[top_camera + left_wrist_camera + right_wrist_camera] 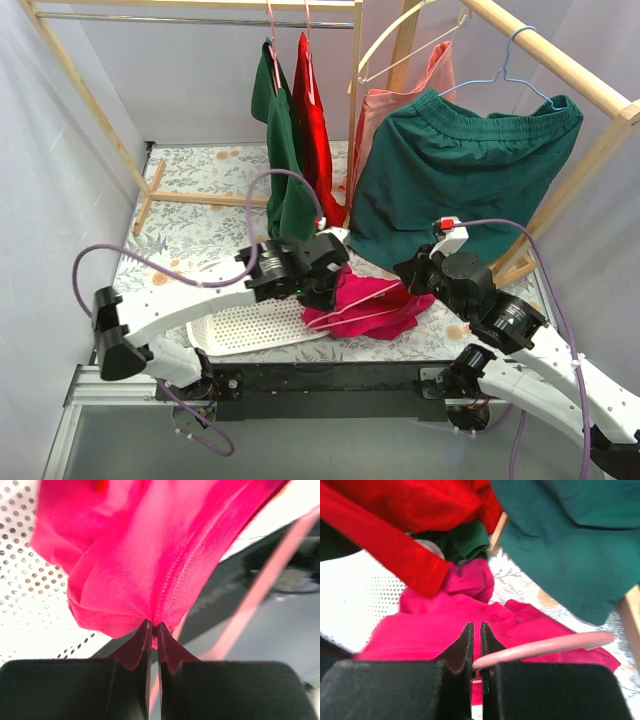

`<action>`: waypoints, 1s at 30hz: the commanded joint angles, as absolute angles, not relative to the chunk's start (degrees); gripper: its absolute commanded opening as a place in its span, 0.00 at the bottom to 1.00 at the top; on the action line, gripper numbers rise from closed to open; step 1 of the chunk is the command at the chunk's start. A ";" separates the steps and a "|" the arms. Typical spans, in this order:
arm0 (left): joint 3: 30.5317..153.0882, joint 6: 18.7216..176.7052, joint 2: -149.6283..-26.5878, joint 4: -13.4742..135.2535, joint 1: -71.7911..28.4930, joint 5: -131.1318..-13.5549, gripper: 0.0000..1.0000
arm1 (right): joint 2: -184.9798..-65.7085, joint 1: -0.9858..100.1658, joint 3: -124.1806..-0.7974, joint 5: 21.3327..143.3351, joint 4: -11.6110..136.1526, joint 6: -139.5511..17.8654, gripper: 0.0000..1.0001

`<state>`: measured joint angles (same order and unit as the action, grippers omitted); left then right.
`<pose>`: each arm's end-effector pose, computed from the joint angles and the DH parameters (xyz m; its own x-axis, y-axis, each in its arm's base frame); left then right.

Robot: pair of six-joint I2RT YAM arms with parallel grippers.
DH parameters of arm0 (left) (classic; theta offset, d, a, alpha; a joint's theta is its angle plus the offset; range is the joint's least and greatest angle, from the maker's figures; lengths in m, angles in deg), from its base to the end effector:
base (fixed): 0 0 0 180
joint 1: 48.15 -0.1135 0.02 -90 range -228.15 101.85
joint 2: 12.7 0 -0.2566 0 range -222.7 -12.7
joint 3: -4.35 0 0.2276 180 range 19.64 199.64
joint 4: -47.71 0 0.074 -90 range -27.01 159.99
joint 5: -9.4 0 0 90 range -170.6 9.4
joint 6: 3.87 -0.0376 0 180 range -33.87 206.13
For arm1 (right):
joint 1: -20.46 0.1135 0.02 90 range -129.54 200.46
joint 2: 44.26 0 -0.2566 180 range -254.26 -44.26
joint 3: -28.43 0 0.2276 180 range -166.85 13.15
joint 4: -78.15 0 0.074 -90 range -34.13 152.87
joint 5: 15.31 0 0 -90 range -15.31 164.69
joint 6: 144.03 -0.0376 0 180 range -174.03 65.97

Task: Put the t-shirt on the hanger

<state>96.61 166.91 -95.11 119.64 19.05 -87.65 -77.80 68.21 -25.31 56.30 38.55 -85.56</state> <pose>0.1060 -0.2402 0.3084 -0.9360 -0.3014 -0.1821 -0.1950 0.8741 -0.4448 0.0916 0.0832 0.2974 -0.4531 0.2393 -0.8588 -0.3114 0.8602 0.4039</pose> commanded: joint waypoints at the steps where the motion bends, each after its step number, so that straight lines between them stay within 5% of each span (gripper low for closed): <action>1: 96.63 167.43 -85.32 121.34 16.72 -84.21 0.00 | -79.42 68.36 -30.97 50.35 37.91 -84.97 0.01; 16: 94.70 169.72 -75.63 125.14 15.57 -81.31 0.00 | -88.12 68.36 -44.42 43.15 35.45 -84.09 0.01; 30: 81.26 176.83 -68.69 114.67 15.49 -77.61 0.00 | -83.20 68.36 -36.34 38.75 33.95 -82.15 0.01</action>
